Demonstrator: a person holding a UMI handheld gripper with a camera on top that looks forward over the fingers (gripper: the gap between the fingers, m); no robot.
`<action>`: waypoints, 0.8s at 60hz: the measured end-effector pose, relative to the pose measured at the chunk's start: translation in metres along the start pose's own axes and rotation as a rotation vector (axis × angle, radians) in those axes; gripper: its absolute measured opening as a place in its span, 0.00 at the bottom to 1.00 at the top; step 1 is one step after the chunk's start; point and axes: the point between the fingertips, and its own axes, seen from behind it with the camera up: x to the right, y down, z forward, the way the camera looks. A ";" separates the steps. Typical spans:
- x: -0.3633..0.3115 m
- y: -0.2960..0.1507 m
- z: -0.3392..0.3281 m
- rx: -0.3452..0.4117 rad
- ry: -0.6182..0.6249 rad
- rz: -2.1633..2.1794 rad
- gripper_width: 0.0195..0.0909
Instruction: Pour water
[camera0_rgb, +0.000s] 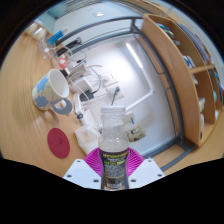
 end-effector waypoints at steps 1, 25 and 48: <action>0.002 -0.004 0.002 0.007 0.001 -0.048 0.09; -0.019 -0.109 0.048 0.139 0.101 -0.862 0.09; -0.025 -0.122 0.053 0.150 0.115 -0.978 0.09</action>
